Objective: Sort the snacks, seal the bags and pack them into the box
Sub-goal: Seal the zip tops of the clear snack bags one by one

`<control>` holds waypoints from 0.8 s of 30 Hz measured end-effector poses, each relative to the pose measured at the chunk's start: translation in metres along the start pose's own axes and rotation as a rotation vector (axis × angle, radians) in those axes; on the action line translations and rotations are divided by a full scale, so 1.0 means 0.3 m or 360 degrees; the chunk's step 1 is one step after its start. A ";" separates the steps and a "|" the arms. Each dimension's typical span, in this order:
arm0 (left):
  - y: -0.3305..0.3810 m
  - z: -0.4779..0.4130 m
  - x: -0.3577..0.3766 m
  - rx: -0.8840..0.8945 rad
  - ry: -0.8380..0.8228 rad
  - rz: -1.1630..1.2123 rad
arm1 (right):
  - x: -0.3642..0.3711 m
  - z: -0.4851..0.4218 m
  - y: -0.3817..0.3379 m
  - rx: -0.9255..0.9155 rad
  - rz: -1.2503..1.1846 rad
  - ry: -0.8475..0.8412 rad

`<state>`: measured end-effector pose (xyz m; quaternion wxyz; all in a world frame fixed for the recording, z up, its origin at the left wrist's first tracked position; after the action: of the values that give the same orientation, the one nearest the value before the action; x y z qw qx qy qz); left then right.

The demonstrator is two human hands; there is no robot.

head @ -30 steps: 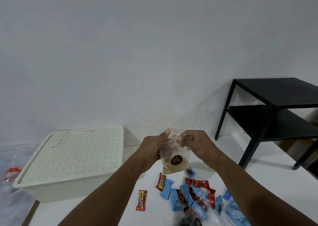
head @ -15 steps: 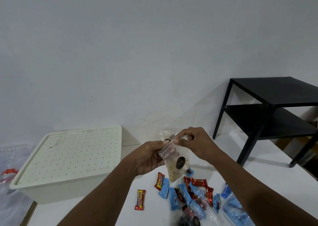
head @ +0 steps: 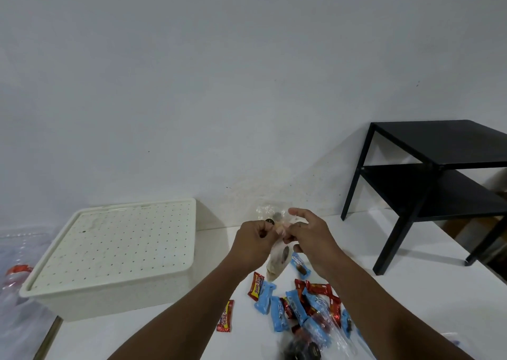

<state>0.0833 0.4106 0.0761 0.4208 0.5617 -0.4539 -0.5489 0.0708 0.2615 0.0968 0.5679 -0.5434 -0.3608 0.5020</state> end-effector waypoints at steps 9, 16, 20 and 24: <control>-0.009 -0.019 0.020 -0.0063 -0.0009 0.0072 | -0.018 -0.031 0.039 -0.0048 -0.0169 -0.0011; -0.066 0.003 0.024 0.0163 -0.0120 -0.0239 | -0.040 -0.069 0.048 0.0135 -0.0421 0.0101; -0.098 -0.015 0.020 0.0253 0.0089 -0.0292 | -0.033 -0.092 0.068 0.0145 -0.0336 0.0079; -0.160 -0.058 0.005 0.0015 0.0071 -0.0115 | -0.060 -0.125 0.139 0.0156 -0.0048 0.0056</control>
<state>0.1028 0.4197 0.0300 0.4080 0.5918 -0.4264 -0.5490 0.0951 0.2307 0.0528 0.6077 -0.5181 -0.3339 0.5008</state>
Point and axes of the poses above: each hand's wrist, its own z-axis away from the middle knuckle, its own x-axis out of the palm, y = z × x, the point moved 2 cm from there along -z, towards the middle knuckle, and after that the axes turned 8 degrees about y, right-handed, at the moved point
